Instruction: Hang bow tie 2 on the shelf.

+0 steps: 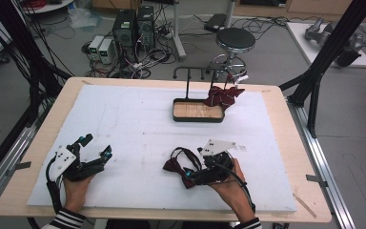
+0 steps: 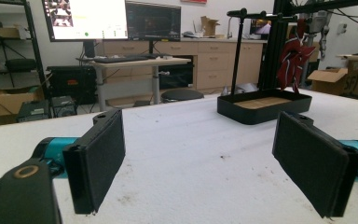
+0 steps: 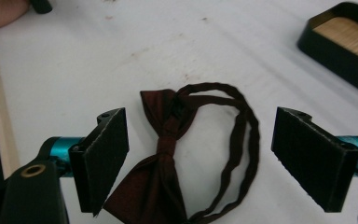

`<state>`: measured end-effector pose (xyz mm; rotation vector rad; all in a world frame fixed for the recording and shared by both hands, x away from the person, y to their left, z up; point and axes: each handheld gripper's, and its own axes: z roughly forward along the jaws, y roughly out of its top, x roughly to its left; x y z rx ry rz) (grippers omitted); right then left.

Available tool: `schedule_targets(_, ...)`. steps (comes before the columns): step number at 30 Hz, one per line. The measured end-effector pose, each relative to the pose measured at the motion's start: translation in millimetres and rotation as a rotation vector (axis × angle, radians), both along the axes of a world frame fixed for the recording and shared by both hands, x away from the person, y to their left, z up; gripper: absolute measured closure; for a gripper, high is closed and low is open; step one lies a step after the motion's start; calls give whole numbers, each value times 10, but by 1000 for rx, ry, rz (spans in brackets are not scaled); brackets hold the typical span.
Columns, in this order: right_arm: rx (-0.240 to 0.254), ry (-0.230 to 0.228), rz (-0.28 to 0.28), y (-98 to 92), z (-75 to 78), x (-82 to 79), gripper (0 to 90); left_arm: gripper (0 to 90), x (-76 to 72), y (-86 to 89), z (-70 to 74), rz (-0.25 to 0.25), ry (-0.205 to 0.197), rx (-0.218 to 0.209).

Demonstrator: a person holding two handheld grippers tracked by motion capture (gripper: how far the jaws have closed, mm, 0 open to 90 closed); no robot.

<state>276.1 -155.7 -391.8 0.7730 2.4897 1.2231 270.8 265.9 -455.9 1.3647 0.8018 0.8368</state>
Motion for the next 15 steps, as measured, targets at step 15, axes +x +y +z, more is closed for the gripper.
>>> schedule_targets(15, -71, 112, 73, 260, -106, 51, 243, 174, -2, -2, -1, -1, 0, -5)
